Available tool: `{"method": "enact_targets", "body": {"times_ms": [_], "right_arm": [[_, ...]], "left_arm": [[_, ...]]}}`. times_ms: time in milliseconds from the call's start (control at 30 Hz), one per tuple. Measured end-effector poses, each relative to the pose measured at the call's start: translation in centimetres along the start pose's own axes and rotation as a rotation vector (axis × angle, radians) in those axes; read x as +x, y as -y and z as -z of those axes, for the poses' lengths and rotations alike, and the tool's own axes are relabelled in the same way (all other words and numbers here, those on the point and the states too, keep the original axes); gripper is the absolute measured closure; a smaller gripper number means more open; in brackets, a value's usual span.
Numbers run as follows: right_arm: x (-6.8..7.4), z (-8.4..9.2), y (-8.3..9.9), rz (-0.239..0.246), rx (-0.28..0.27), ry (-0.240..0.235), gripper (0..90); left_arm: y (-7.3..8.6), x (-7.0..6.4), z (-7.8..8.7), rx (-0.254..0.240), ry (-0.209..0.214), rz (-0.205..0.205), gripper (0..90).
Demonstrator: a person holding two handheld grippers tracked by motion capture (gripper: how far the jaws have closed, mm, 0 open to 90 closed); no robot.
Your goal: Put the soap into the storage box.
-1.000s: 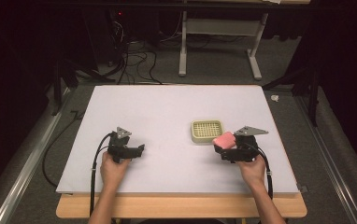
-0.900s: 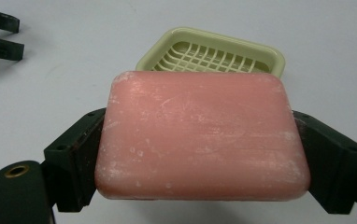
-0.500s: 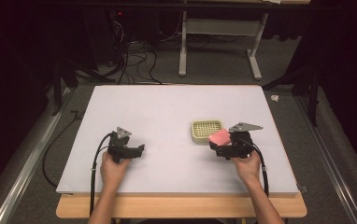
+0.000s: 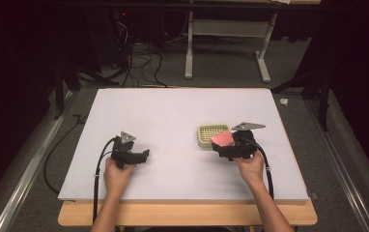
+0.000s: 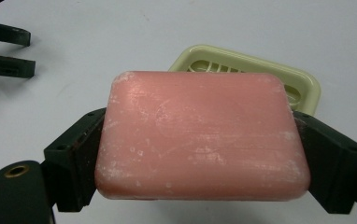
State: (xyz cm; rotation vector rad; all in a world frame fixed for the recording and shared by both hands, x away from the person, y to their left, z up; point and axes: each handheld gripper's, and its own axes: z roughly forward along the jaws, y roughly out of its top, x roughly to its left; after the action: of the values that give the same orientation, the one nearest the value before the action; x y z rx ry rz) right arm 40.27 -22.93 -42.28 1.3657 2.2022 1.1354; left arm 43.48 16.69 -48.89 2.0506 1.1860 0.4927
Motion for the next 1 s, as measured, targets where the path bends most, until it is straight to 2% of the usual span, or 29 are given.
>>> {"method": "enact_targets", "body": {"times_ms": [300,733,1000], "right_arm": [[0.3,-1.2,-0.6,-0.006,0.024,0.012,13.7],[0.5,-4.0,-1.8,-0.022,0.094,0.071,13.6],[0.4,-4.9,-2.2,-0.038,0.109,0.108,13.6]], "left_arm": [[0.0,0.0,0.0,0.000,0.001,0.001,16.6],[0.0,0.0,0.0,0.000,0.002,0.002,16.7],[0.0,0.0,0.0,0.000,0.002,0.002,16.7]]}}
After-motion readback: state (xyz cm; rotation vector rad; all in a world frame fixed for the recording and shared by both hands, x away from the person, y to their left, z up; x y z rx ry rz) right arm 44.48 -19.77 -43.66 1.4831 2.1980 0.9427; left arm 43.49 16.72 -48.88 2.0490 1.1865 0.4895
